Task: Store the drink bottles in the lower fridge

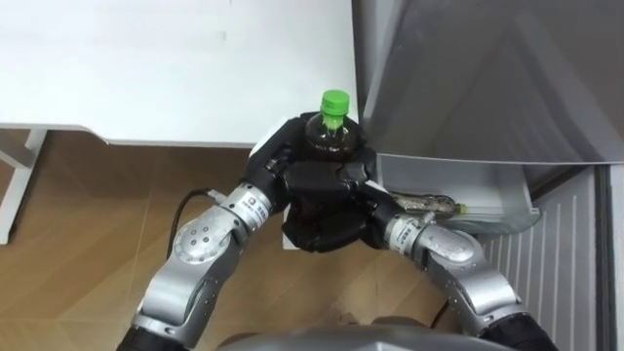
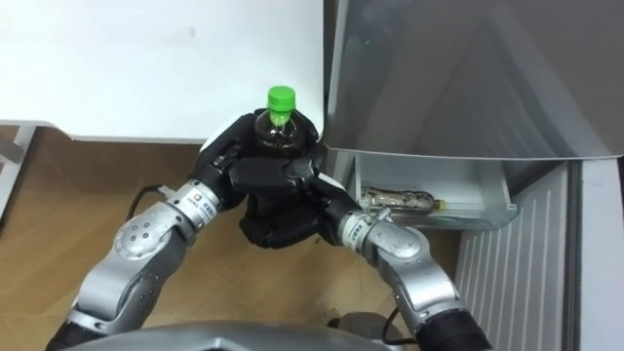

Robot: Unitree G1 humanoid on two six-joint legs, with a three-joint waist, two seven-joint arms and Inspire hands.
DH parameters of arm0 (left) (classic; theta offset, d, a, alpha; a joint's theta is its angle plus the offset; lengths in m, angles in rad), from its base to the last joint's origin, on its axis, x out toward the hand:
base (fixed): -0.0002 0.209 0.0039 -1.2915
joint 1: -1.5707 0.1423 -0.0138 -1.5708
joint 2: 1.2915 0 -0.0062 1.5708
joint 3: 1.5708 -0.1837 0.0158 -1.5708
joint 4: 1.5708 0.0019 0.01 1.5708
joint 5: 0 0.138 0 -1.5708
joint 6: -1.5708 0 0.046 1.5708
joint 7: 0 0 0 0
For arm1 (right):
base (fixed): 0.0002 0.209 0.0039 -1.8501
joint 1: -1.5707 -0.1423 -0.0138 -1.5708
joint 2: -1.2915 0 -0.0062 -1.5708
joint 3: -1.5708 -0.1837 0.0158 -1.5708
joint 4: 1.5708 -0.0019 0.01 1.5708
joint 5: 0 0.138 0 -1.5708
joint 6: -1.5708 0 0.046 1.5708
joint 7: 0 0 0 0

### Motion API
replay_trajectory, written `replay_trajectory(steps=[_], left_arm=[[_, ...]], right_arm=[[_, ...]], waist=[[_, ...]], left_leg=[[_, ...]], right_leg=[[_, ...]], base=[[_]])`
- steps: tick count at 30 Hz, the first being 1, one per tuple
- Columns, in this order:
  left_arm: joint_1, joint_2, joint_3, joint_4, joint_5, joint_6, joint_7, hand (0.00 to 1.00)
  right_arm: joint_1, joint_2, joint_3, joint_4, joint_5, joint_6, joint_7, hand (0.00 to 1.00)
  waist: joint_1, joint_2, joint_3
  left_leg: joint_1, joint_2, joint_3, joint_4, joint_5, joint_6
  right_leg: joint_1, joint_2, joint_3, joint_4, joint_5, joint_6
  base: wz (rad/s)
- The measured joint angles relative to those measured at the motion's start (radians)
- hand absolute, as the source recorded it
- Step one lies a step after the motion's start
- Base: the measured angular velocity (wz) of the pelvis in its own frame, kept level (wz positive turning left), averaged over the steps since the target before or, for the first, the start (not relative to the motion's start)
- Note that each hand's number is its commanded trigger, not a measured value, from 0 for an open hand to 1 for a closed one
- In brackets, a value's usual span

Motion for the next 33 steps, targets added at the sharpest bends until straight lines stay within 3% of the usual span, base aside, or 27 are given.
replay_trajectory(steps=[15,24,33], left_arm=[[0.0,-0.02,0.019,-0.018,0.008,-0.027,0.0,0.0],[-0.002,-0.022,0.019,-0.024,0.008,-0.039,0.009,0.0],[-0.001,0.0,0.03,-0.169,0.008,-0.039,0.03,0.0]], right_arm=[[0.003,-0.001,-0.013,0.012,-0.007,0.001,0.01,1.0],[0.002,-0.005,-0.018,0.081,-0.008,0.001,0.009,1.0],[-0.002,-0.006,-0.019,0.081,-0.006,0.001,0.006,1.0]], waist=[[0.001,0.0,-0.0004],[0.001,0.019,-0.0014],[0.003,0.02,-0.0017]], left_leg=[[0.001,0.0,-0.001,0.001,0.0,0.0],[-0.001,0.001,-0.002,-0.001,0.0,0.0],[0.001,0.001,-0.002,-0.002,0.0,0.0]], right_leg=[[0.002,0.001,0.001,-0.001,0.0,0.0],[0.001,0.001,-0.002,-0.001,0.0,0.0],[0.002,0.001,0.001,0.0,0.0,0.0]], base=[[0.0],[0.0],[0.0]])
